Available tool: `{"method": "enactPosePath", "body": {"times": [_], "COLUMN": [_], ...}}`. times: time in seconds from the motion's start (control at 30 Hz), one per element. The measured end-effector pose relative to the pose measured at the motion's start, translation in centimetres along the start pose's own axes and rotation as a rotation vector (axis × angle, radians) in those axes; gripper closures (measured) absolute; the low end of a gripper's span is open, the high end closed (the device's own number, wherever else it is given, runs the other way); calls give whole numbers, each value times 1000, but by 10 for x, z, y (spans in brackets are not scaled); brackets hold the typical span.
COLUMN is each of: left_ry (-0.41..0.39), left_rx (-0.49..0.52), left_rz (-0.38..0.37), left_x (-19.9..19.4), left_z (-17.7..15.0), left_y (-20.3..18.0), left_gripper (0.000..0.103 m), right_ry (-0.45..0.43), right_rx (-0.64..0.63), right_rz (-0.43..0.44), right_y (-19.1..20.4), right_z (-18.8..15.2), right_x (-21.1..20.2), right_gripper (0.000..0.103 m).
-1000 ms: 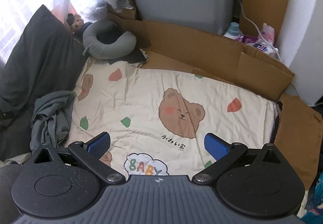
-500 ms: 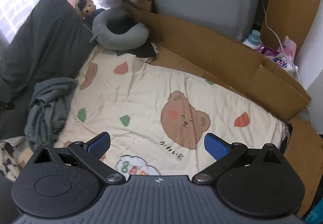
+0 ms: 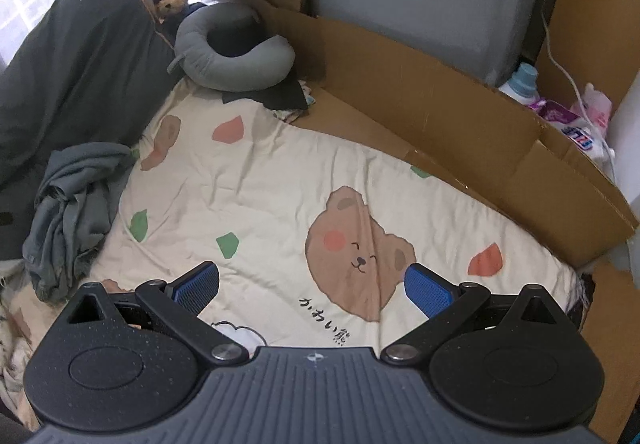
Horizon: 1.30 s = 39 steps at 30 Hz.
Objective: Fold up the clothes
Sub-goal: 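Move the left tool toward the crumpled blue jeans and lower onto them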
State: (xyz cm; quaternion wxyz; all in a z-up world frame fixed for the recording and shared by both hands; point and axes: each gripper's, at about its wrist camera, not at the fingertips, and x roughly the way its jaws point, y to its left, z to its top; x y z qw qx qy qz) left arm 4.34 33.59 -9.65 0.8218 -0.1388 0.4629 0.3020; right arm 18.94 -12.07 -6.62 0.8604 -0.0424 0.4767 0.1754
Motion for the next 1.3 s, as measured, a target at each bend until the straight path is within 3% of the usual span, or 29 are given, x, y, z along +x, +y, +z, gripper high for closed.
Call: {"method": "enactPosePath", "body": {"times": [0.1,0.3,0.5,0.6,0.77,1.3], "left_ry": [36,53,68,129,172,177], "left_rx": [15,-23,-10,53,34,42], "left_rz": [34,21,60,91,121,139], "left_x": [13,31,62,87,109,182], "left_z": [-1,-6,-17,-23,-40,-53], "left_y": [-3,6,20,25,47,89], "left_gripper": [3,3,5,12,12,12], "right_ry": [-30,-22,-8,2,13,68], "right_rx": [-22,4,5,1,-11,-80], "right_rz": [18,106,108,110,146,173], "right_y": [3,3,2,2,1,-2], "right_z": [2,1,-2,-5,-10,-33], "right_x": [6,28,40,44,50,65], "right_gripper": [1,1,1,1,1,1]}}
